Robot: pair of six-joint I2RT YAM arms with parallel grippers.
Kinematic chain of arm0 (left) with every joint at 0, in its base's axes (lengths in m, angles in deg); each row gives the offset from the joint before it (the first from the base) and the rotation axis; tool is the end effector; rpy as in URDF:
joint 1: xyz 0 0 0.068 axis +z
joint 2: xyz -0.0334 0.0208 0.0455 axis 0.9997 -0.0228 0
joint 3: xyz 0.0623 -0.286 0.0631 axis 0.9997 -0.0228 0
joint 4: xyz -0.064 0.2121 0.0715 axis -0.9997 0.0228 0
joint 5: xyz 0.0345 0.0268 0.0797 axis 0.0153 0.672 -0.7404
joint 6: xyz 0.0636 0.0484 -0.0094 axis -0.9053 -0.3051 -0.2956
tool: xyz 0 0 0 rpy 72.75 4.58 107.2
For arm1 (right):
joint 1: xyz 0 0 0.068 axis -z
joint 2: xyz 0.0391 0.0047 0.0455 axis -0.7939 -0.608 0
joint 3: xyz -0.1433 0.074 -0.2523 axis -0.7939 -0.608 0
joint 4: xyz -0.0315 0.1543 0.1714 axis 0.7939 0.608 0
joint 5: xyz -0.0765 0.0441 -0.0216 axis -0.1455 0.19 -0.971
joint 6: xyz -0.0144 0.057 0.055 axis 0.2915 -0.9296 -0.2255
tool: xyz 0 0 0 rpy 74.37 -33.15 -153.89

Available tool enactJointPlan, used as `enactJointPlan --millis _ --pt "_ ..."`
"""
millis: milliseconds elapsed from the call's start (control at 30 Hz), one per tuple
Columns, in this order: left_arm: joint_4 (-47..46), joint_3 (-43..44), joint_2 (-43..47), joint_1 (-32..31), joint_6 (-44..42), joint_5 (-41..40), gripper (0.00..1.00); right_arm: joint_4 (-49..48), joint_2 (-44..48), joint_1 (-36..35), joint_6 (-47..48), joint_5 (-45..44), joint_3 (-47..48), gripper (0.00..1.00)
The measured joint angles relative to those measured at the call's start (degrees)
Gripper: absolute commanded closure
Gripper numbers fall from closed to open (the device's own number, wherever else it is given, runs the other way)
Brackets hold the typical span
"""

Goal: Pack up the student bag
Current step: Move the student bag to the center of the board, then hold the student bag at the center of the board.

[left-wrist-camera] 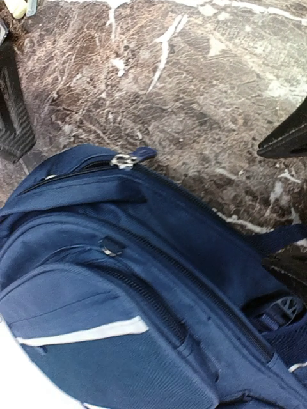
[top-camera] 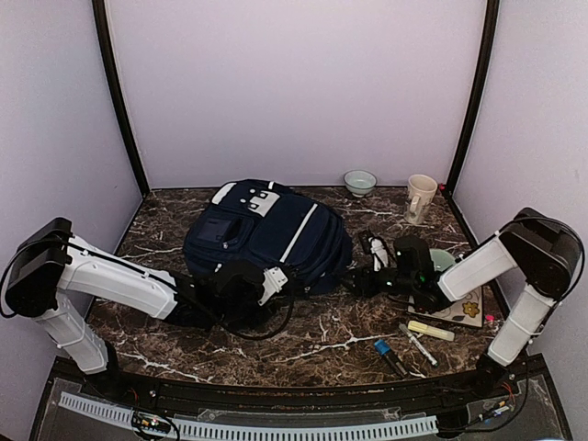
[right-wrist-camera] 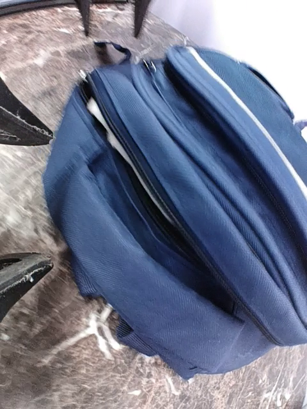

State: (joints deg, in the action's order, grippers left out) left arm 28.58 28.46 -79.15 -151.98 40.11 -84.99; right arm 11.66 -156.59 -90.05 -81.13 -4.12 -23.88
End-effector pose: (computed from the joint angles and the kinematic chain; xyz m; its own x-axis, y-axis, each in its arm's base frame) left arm 0.1698 -0.2818 0.2035 -0.1968 0.6047 -0.7718 0.7285 0.6170 0.2976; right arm 0.2432 0.2099 0.1686 -0.5980 -0.0318 -0.8008 -0.6045 0.6740 0.4247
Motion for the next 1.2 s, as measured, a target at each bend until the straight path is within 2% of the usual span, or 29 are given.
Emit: enactJointPlan --millis 267,467,567,733,1200 --pt "-4.2 0.1 -3.3 0.1 -7.1 -2.2 0.50 -1.2 9.0 -3.9 1.1 -0.9 -3.4 0.42" --pt "-4.5 0.1 -8.3 1.6 -9.6 -2.5 0.51 -3.3 9.9 -6.1 1.9 -1.7 -5.9 0.42" --pt "-5.8 0.1 -8.2 2.3 -10.5 -2.5 0.49 -3.7 9.9 -7.1 1.9 -1.8 -7.2 0.42" --pt "-6.9 -1.2 -6.3 2.4 -11.9 -2.0 0.42 -4.5 9.7 -8.4 2.0 -2.1 -7.8 0.42" --pt "-6.6 -2.3 -1.4 2.7 -14.0 -2.6 0.37 -6.4 7.9 -9.3 2.1 -2.5 -8.0 0.42"
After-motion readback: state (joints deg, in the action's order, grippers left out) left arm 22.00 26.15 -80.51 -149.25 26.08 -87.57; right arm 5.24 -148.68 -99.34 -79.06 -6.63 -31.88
